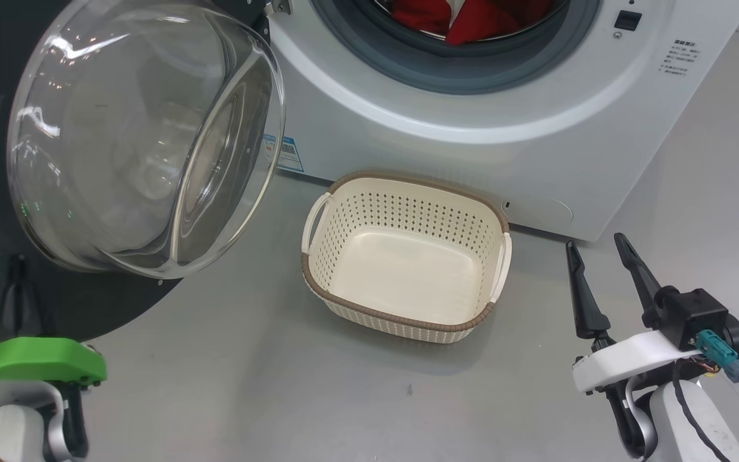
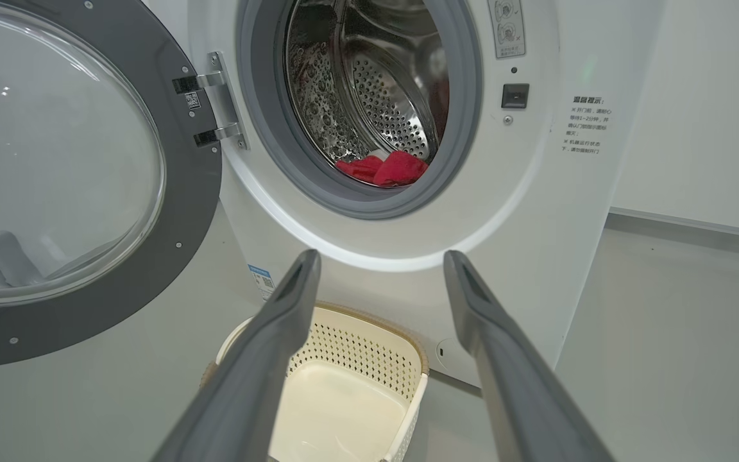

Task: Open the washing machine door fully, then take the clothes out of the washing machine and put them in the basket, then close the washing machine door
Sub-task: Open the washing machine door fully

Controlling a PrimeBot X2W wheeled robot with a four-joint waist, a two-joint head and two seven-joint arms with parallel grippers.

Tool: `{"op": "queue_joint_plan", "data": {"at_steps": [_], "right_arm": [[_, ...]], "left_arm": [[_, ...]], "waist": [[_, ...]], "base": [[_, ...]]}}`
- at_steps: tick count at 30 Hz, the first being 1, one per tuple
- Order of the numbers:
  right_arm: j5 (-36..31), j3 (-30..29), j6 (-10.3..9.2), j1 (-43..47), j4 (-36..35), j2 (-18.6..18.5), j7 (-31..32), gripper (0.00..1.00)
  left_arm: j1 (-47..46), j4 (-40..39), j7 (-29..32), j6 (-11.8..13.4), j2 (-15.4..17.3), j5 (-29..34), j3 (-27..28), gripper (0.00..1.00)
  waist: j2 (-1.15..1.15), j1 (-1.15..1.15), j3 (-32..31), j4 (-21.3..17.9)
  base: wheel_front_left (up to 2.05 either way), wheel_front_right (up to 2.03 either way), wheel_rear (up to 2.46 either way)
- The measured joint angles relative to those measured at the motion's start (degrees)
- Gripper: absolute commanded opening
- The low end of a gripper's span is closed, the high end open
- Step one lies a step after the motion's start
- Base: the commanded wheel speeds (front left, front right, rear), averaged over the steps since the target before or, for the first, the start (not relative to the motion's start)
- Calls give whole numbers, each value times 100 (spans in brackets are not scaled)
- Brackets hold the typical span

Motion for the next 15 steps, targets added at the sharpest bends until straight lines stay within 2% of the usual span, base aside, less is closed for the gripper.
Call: {"op": "queue_joint_plan", "data": {"at_steps": [15], "right_arm": [[187,266,2,99,140,2,0,100]], "left_arm": [[579,-644,-51,0,-191,327,-319,0]], "waist": [[0,0,-351,-103]], "base": [[0,0,0]]}}
